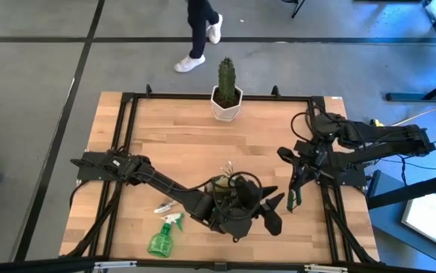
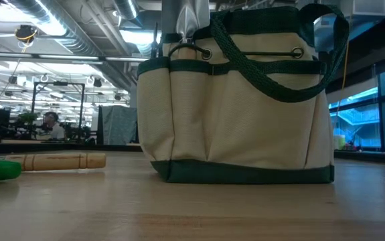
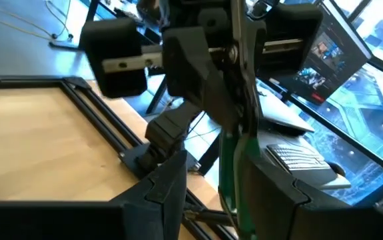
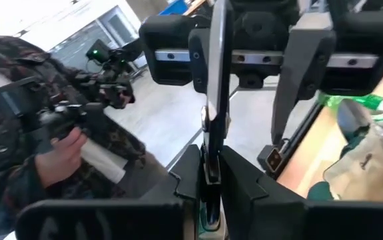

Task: Pick & Place Garden tools in Gardening bag
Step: Put the green fruit pruner into the green gardening bag

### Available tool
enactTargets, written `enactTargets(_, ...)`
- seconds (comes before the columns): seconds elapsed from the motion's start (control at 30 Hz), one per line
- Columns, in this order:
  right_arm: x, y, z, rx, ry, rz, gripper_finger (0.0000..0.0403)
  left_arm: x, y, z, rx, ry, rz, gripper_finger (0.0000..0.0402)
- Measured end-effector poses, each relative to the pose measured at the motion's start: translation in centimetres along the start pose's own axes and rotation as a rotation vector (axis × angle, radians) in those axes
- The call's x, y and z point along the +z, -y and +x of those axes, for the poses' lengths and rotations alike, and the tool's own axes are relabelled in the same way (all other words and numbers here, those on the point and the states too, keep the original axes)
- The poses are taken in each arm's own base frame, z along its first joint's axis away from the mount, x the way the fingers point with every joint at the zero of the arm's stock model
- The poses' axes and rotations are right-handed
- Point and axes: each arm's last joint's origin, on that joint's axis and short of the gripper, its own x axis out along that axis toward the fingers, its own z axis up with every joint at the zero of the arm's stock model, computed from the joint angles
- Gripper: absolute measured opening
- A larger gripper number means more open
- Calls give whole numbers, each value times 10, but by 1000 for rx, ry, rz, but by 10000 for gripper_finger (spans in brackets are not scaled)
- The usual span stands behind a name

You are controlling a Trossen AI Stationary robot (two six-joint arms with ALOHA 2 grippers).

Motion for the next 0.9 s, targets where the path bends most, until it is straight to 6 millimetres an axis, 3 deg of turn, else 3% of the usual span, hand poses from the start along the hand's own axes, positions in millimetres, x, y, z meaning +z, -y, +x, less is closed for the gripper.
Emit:
enactTargets(0.27,2,21,10,122,-65,3,34,3,-2,3,27,25,5,134)
enactTargets(0.57,4,41,11,257,-94,-83,34,19,8,-23,53,75,29,134)
enactTargets(0.9,12,62,11,406,-76,-234,34,23,11,-28,36,73,-12,134)
